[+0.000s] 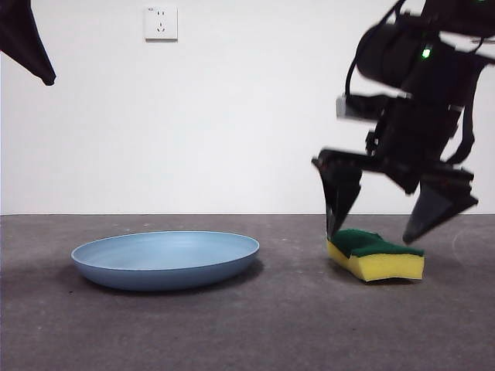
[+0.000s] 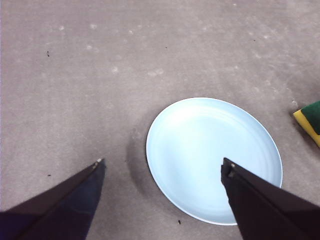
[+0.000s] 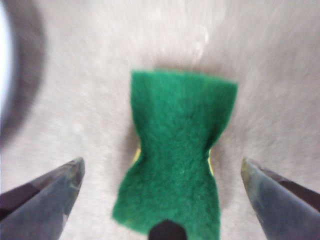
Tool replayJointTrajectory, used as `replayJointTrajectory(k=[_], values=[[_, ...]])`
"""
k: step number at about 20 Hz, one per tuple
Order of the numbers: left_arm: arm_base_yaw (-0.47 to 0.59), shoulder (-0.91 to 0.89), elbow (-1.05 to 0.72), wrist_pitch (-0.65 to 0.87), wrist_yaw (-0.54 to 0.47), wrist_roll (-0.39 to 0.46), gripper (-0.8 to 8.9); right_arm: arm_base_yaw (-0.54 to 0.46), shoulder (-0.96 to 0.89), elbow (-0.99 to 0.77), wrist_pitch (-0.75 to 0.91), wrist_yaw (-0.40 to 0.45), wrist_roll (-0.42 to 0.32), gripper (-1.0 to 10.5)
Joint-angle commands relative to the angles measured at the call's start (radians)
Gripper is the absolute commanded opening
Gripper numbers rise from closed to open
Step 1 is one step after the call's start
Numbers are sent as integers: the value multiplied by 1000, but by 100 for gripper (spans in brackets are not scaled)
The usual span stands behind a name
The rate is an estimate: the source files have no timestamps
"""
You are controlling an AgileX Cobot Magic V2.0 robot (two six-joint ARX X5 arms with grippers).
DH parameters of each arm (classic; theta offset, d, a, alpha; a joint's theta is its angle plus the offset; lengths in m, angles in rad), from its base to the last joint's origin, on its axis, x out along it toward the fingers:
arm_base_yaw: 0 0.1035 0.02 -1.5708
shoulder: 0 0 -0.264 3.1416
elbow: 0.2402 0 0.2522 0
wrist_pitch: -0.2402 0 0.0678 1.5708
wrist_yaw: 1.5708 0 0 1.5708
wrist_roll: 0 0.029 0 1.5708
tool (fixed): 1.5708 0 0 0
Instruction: Pick up the plate,pick up the cloth,clean the plate with the cloth
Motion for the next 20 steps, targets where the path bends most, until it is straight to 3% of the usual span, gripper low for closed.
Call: replayJointTrajectory(k=[1,4,6,7,8,17,20], values=[[-4,-1,-9,2,-3,-3,377,2,-55,-7,-23,-6,0,541],[-5,1,-9,2,-3,-3,354,2,-140,-7,-79,-8,0,271],[-5,1,-9,2,-2,-2,161,2,-204,-7,-121,-8,-1,42],[-5,1,-9,3,-3,-2,32,2,-241,-7,-137,-8,-1,-20],[-5,1,-9,8,-2,0,-15,2,-269,-7,-145,-9,0,-16],[-4,-12,-21,73,2,47,-9,99,-540,-39,-107,4,-4,-16],[-4,-60,-64,124,2,47,-9,119,-641,-109,-47,54,-6,-16]])
